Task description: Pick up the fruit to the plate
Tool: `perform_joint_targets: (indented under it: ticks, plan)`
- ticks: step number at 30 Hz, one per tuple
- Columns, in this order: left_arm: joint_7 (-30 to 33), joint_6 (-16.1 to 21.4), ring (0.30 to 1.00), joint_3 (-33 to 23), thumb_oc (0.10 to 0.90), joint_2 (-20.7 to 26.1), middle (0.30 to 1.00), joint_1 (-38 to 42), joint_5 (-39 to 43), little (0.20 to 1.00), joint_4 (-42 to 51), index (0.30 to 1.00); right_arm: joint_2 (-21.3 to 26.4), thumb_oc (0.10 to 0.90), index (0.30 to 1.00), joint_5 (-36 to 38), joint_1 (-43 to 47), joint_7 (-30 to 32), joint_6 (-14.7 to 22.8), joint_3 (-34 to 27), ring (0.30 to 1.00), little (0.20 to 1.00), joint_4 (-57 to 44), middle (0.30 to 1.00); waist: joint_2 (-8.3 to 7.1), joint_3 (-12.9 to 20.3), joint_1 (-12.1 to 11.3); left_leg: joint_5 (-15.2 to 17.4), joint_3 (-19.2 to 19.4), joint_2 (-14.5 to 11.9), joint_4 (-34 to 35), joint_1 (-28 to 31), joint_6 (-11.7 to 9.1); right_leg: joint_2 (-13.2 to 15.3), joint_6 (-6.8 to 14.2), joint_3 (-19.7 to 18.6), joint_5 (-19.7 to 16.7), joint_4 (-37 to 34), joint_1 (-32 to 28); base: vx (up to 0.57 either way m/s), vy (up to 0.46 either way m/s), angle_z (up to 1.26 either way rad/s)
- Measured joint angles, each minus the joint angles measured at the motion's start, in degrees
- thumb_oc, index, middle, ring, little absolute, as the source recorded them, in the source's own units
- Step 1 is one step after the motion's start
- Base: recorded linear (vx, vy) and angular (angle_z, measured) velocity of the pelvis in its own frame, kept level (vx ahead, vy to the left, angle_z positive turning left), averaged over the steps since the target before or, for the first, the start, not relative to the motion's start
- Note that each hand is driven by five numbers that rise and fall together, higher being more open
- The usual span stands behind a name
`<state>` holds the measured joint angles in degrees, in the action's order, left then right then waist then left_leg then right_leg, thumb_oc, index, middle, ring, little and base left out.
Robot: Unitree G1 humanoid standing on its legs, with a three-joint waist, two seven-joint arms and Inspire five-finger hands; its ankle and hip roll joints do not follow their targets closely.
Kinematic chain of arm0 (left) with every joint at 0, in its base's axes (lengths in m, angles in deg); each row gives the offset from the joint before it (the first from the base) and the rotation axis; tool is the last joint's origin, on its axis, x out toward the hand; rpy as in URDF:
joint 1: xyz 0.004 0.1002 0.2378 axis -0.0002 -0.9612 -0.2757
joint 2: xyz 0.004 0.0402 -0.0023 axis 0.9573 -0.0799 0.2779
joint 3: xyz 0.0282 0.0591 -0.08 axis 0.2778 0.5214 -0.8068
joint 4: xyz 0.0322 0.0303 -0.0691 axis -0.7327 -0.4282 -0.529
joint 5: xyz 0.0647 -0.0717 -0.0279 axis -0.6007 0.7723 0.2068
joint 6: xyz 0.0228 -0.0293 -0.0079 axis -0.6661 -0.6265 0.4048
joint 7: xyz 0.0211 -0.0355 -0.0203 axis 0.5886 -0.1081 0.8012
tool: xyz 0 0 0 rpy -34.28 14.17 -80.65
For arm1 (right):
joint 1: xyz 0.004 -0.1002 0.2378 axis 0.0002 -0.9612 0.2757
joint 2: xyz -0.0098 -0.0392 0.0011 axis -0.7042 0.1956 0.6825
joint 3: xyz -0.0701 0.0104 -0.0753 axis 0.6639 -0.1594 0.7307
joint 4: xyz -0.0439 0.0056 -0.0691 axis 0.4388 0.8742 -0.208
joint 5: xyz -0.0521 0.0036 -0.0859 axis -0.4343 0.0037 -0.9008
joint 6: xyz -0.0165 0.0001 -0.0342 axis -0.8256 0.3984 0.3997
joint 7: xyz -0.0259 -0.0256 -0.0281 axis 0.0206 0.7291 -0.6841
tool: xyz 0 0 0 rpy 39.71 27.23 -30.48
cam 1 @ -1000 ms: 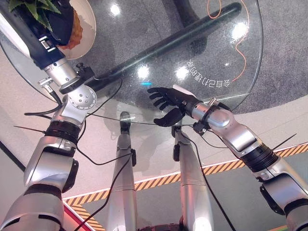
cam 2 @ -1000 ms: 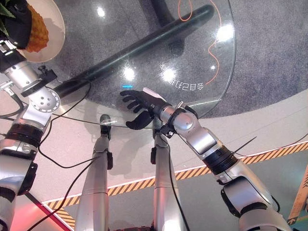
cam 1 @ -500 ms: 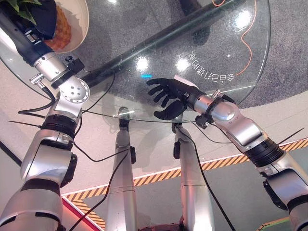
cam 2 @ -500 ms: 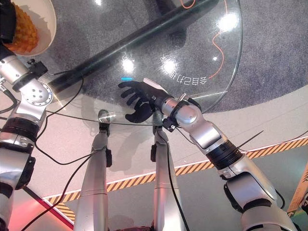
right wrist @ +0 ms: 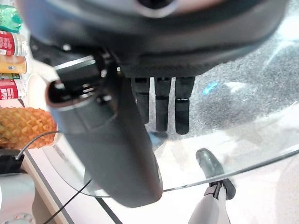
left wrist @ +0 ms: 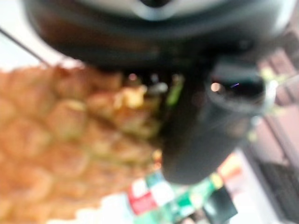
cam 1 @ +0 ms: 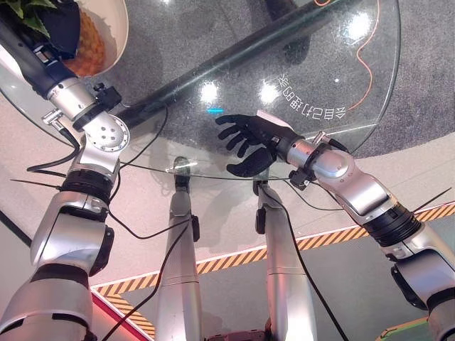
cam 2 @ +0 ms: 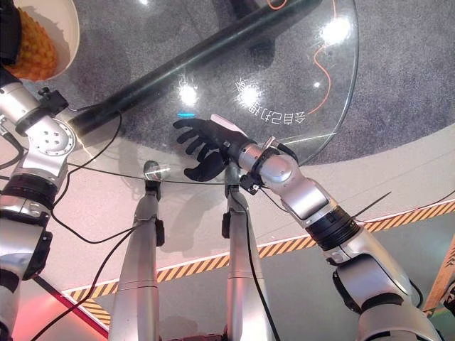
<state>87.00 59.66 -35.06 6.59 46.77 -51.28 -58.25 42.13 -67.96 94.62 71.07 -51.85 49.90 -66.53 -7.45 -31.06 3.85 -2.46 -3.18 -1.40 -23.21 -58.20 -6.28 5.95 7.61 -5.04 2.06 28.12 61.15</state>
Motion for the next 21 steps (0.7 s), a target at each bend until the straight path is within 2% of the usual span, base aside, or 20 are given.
perform_joint_targets:
  ticks: [1, 4, 6, 7, 8, 21]
  plan:
    - [0.01, 0.0, 0.3, 0.0, 0.1, 0.0, 0.3, 0.02, -0.01, 0.2, 0.0, 0.3, 0.04, 0.8, 0.9, 0.0, 0.05, 0.01, 0.0, 0.08, 0.9, 0.9, 0.0, 0.9, 0.0, 0.0, 0.0, 0.0, 0.0, 0.0, -0.03, 0.0, 0.0, 0.0, 0.0, 0.0, 0.0, 0.03, 0.0, 0.0, 0.0, 0.0]
    - [0.26, 0.01, 0.3, 0.0, 0.1, 0.0, 0.3, 0.03, -0.14, 0.2, -0.02, 0.3, 0.18, 0.8, 0.9, 0.0, 0.16, 0.03, 0.0, 0.38, 0.9, 0.9, 0.01, 0.9, 0.0, 0.0, 0.0, 0.0, -0.01, 0.0, -0.32, 0.01, 0.0, -0.01, 0.0, -0.01, 0.0, 0.33, -0.01, 0.0, 0.0, 0.0]
    - [0.45, 0.01, 0.427, 0.01, 0.248, 0.01, 0.427, 0.03, -0.66, 0.348, -0.01, 0.427, 0.35, 0.8, 0.9, 0.04, 0.18, 0.03, 0.0, 0.6, 0.9, 0.9, 0.01, 0.9, 0.0, 0.0, -0.06, 0.01, -0.02, 0.0, -0.59, 0.01, -0.02, -0.02, 0.0, -0.01, 0.0, 0.58, -0.01, 0.0, 0.0, 0.0]
    - [0.47, 0.01, 0.573, 0.0, 0.418, 0.01, 0.573, 0.03, -0.96, 0.518, -0.01, 0.573, 0.35, 0.8, 0.9, 0.05, 0.16, 0.03, 0.0, 0.63, 0.9, 0.9, 0.01, 0.9, 0.0, 0.0, -0.07, 0.02, -0.03, 0.0, -0.72, 0.01, -0.03, -0.02, -0.01, -0.01, -0.01, 0.69, -0.01, 0.0, 0.0, 0.0]
    - [0.47, 0.01, 0.9, 0.01, 0.8, 0.01, 0.9, 0.03, -1.35, 0.9, -0.01, 0.9, 0.35, 0.8, 0.9, 0.05, 0.11, 0.03, 0.0, 0.63, 0.9, 0.9, 0.01, 0.9, 0.0, 0.0, -0.08, 0.01, -0.03, 0.0, -0.78, 0.01, -0.03, -0.02, -0.06, -0.01, -0.04, 0.75, -0.01, 0.0, 0.0, 0.0]
    - [0.48, -0.18, 0.9, 0.04, 0.8, 0.01, 0.9, -0.12, -2.58, 0.9, 0.07, 0.9, 0.33, 0.8, 0.9, 0.04, 0.1, 0.02, -0.79, 1.02, 0.9, 0.9, 0.12, 0.9, 0.0, 0.0, -0.61, -0.05, 0.29, 0.04, -0.91, 1.07, -0.07, -0.01, -0.45, -0.23, 0.05, 1.8, -0.38, 0.0, 0.0, 0.0]
